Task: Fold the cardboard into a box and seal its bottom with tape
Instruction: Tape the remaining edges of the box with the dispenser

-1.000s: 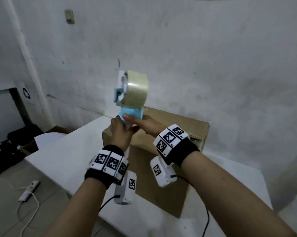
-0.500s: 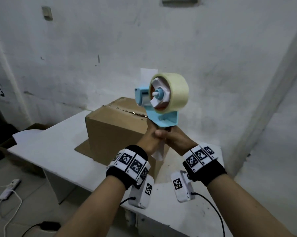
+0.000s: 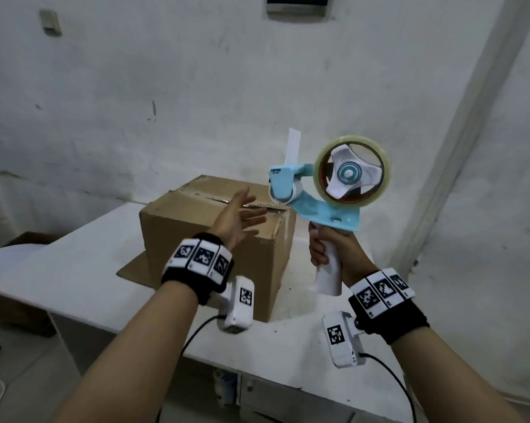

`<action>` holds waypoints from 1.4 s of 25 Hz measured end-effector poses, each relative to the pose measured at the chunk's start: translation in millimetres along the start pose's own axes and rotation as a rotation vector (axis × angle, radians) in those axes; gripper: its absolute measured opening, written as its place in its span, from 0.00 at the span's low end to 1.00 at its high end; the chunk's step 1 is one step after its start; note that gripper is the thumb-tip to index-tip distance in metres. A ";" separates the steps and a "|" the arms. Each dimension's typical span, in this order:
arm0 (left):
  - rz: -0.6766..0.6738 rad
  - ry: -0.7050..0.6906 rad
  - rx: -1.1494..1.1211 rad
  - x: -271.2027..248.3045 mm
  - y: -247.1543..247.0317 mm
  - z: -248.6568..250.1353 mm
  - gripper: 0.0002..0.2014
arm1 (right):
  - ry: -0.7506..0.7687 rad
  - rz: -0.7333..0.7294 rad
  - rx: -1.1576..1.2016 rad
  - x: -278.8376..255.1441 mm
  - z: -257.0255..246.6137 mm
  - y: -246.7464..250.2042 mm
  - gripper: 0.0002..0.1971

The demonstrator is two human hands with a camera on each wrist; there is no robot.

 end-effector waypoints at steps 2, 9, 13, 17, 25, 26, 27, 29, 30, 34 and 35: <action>-0.113 0.015 -0.026 5.7 0.0 13.7 0.24 | -0.003 0.012 -0.038 1.0 8.3 -8.2 0.05; -0.270 0.093 -0.005 24.9 27.2 26.8 0.14 | 0.070 0.109 -0.038 7.8 30.2 -59.8 0.06; -0.417 0.121 -0.061 25.6 52.0 38.8 0.12 | 0.093 0.195 -0.044 6.6 38.2 -75.3 0.06; -0.455 0.127 0.008 26.8 72.8 43.3 0.18 | 0.068 0.210 -0.041 4.8 50.3 -89.3 0.10; -0.403 0.162 -0.121 24.1 97.6 41.4 0.07 | 0.014 0.196 0.106 1.3 64.2 -116.8 0.11; -0.413 0.174 -0.136 22.2 98.6 42.2 0.08 | 0.014 0.199 0.108 1.7 64.2 -116.9 0.10; -0.434 0.198 -0.158 20.3 100.0 42.6 0.10 | 0.017 0.200 0.108 2.2 64.1 -117.6 0.10; -0.496 0.262 -0.220 16.5 101.9 41.7 0.12 | 0.026 0.189 0.107 2.9 63.0 -120.7 0.08; -0.521 0.296 -0.258 15.7 102.5 40.0 0.13 | 0.031 0.183 0.101 3.5 62.4 -122.5 0.07; -0.461 0.367 -0.271 26.6 100.5 35.9 0.23 | 0.042 0.227 0.039 4.8 59.1 -122.4 0.06; -0.425 0.342 -0.193 31.2 98.2 35.5 0.20 | 0.048 0.242 0.015 5.0 58.6 -120.9 0.05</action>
Point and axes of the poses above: each hand's wrist, its own x-axis towards the middle knuckle, its own y-axis out of the back of the hand, z = x × y, the point moved 6 cm from there along x, towards the middle knuckle, and after that the axes turned 8 degrees about z, right-handed, at the moved point
